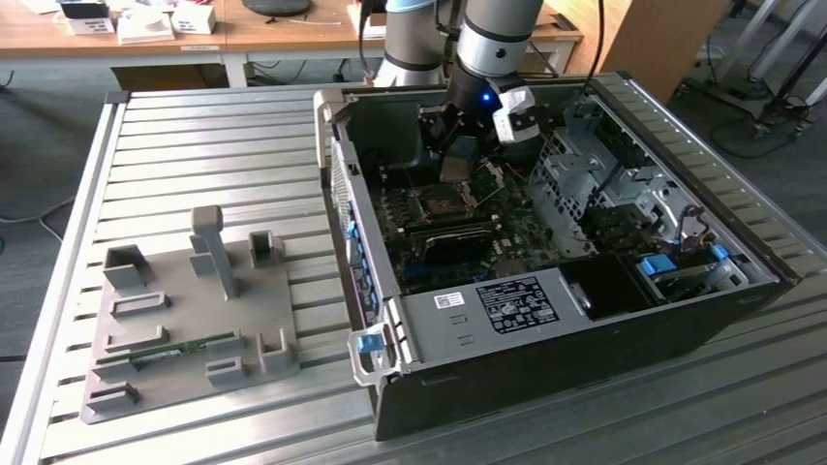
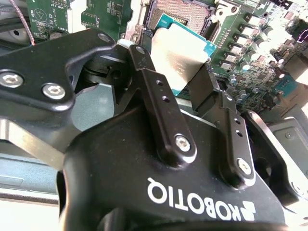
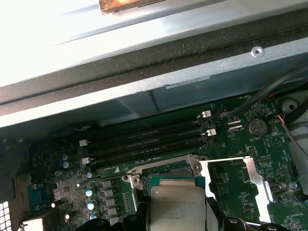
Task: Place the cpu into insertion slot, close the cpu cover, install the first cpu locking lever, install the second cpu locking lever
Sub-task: 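Place the cpu into insertion slot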
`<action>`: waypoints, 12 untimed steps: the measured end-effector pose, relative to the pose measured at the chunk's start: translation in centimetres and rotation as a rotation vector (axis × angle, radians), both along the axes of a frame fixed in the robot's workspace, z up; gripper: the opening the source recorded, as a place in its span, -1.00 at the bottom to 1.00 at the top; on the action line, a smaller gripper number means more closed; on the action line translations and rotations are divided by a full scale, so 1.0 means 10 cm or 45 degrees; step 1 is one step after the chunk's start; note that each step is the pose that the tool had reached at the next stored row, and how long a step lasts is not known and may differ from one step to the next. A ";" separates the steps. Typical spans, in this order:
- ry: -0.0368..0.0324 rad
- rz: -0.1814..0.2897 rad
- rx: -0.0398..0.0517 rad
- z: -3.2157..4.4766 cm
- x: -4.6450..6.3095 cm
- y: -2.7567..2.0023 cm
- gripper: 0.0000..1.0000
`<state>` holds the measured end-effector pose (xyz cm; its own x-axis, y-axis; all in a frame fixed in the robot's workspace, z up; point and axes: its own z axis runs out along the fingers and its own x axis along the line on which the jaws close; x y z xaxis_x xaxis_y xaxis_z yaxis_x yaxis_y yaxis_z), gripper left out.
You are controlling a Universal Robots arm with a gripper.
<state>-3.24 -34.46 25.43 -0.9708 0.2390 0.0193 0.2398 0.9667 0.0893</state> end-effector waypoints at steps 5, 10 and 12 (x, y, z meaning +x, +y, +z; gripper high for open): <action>0.0000 -0.002 0.000 0.000 0.00 0.000 0.08; 0.0000 -0.004 0.000 0.000 0.00 0.000 0.08; 0.0000 -0.004 0.000 0.000 0.00 0.000 0.08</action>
